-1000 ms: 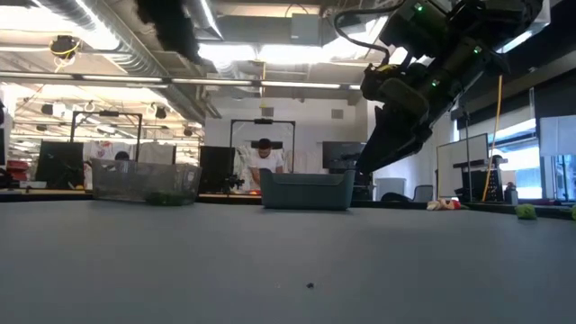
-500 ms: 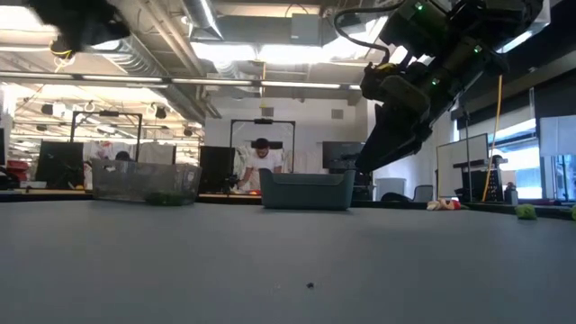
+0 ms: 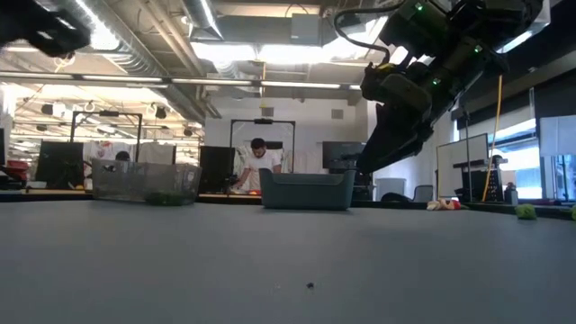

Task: Sort produce into baskets
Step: Put the green chili pepper into the black bin

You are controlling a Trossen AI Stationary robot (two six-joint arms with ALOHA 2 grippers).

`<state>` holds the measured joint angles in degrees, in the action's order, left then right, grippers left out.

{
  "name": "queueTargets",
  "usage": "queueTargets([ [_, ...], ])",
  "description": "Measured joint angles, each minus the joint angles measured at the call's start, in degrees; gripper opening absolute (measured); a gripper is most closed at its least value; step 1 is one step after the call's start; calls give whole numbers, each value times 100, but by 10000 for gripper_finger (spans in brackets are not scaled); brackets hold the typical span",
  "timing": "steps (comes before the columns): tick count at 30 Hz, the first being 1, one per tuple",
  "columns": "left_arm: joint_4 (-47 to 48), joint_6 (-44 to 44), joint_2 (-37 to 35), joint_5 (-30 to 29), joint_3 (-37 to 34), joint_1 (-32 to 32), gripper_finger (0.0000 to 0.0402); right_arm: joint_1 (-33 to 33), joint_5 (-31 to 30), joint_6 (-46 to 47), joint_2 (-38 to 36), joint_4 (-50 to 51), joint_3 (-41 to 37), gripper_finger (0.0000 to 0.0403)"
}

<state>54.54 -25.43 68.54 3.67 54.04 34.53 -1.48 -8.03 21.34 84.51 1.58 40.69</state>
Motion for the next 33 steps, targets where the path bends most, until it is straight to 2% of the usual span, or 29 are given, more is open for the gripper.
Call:
queueTargets([
  [7,3,332,326,78,-24,618,155,0,-101,-15,0,-7,-7,191],
  [11,-9,310,683,107,-24,855,155,2,-112,-15,0,-63,-8,191],
  [15,-10,300,1079,390,-24,1092,155,-44,-37,85,0,-24,-9,191],
  [21,-112,629,1660,525,-24,1438,155,-79,-99,133,0,-50,-9,191],
  [27,-451,777,2091,662,-21,1819,155,-76,-102,131,0,-107,-9,191],
  [33,-354,888,2410,663,-21,2108,155,-76,-150,120,0,-128,-9,191],
])
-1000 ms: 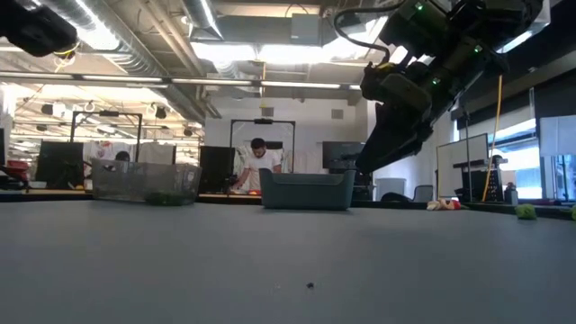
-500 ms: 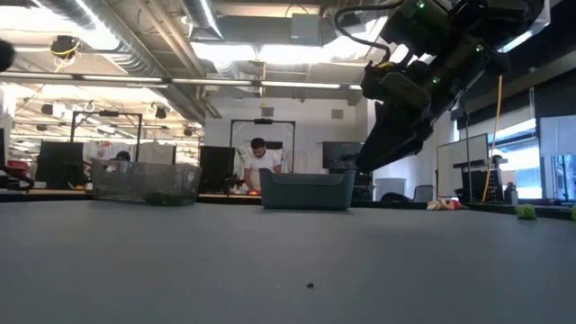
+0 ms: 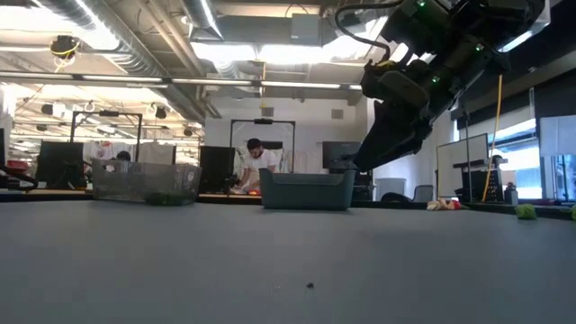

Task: Sort produce into baskets
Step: Put the green chili pepper into the black bin

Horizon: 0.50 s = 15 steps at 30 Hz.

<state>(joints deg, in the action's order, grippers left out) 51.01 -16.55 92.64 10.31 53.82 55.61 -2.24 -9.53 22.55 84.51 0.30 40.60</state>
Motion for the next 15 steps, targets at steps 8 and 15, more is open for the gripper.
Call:
queueTargets([
  [8,-377,381,467,-118,0,32,107,0,-1,-28,0,-21,0,191],
  [15,-308,166,506,-129,7,-364,35,0,46,-28,0,-1,-2,191],
])
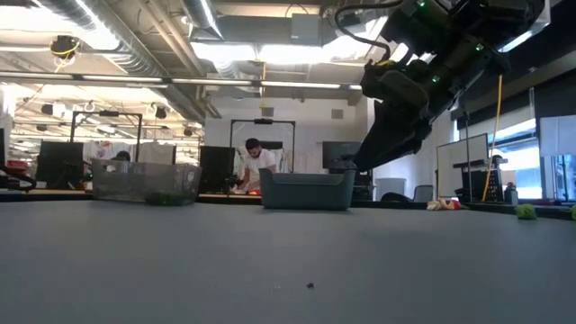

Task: Sort produce into baskets
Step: Put the green chili pepper into the black bin

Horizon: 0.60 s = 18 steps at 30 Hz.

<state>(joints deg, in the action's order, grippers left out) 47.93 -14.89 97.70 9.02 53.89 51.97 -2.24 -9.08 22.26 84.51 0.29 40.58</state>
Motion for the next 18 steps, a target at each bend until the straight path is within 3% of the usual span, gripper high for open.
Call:
queueTargets([
  [3,343,-22,-154,-77,-4,-247,35,0,106,-2,0,28,0,191],
  [8,800,-67,-752,-776,-5,-724,48,0,100,-7,0,-27,0,191],
  [18,910,-1143,-2096,-2095,-5,-1972,59,0,109,114,0,-17,0,191],
])
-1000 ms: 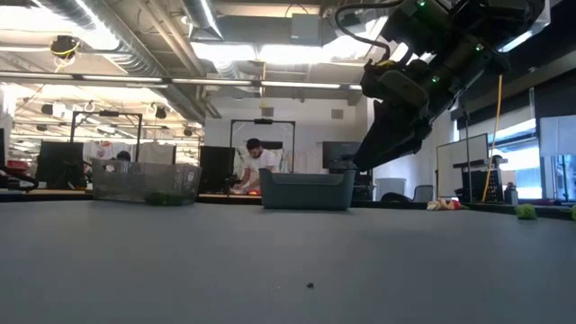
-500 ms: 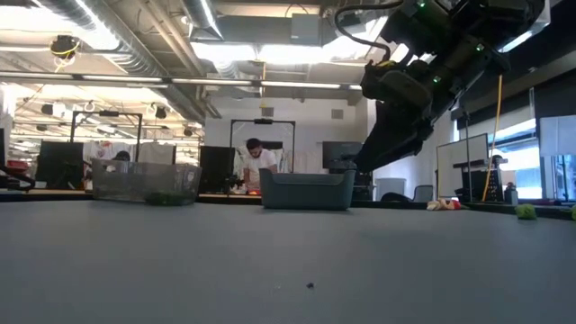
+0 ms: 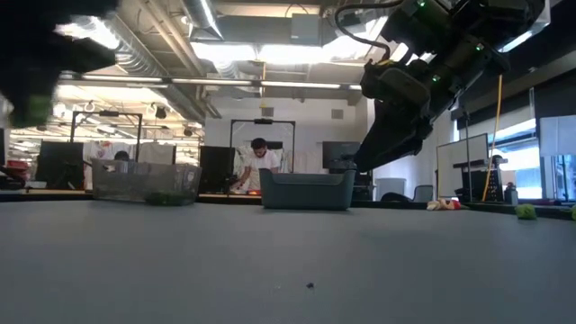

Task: Sort produce into baskets
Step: Put the green chili pepper into the black bin

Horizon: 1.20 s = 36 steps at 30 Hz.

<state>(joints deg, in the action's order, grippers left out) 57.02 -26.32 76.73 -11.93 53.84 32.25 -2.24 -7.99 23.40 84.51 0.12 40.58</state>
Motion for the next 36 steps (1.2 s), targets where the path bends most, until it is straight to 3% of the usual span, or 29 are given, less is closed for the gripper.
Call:
queueTargets([
  [6,-23,494,-621,-1308,0,-899,61,0,-2,-22,0,146,0,191],
  [10,-91,543,-860,-1765,0,-1617,61,0,324,316,0,151,0,191],
  [22,-176,247,-956,-1872,0,-4001,62,0,505,279,0,133,0,191],
  [36,-1799,802,-597,-1935,1,-6488,62,0,613,185,0,206,2,191],
])
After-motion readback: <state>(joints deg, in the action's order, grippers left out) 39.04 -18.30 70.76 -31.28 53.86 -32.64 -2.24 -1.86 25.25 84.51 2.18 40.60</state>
